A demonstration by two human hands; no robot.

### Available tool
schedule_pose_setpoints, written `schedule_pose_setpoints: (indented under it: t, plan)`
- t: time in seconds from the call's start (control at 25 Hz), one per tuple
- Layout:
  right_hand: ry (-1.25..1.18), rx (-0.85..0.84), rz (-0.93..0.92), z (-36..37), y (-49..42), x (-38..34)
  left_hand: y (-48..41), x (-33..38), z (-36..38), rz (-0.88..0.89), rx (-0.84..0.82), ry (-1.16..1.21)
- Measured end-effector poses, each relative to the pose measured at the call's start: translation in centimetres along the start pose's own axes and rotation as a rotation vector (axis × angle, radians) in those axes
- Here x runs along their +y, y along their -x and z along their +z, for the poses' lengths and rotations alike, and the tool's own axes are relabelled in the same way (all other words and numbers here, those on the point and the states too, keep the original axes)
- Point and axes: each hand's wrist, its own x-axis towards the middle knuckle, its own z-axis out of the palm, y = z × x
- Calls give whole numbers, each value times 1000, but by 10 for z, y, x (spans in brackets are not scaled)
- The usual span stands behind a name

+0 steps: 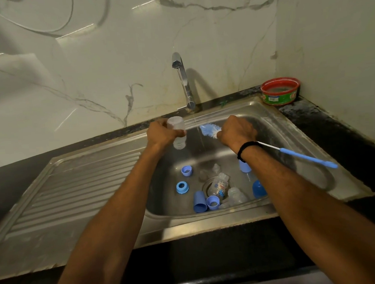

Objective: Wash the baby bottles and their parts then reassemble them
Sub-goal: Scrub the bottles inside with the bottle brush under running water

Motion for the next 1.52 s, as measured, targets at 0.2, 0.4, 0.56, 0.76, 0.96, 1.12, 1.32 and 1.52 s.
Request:
schedule_pose_setpoints:
  t: [0.2,0.4,0.56,0.76,0.96,1.12,1.32,1.52]
  plan:
    - [8,-9,2,-1,0,0,7,2,4,-60,35,4]
    - [9,-9,-4,-1,1,-1,11,-5,11,-62,47,17]
    - [10,-13,-11,0,1,-1,11,-9,14,-84,30,24]
    - [20,-7,-14,1,-2,1,11,-12,18,-80,21,15]
    - [24,-8,-17,2,-2,1,12,-20,20,-109,1,33]
    - [40,-9,-21,3,-3,2,15,-17,15,-139,-36,201]
    - [65,-20,-30,5,-3,2,29,-6,-5,-237,-82,455]
    - [101,-44,-84,16,6,-5,40,-8,-38,-213,-56,498]
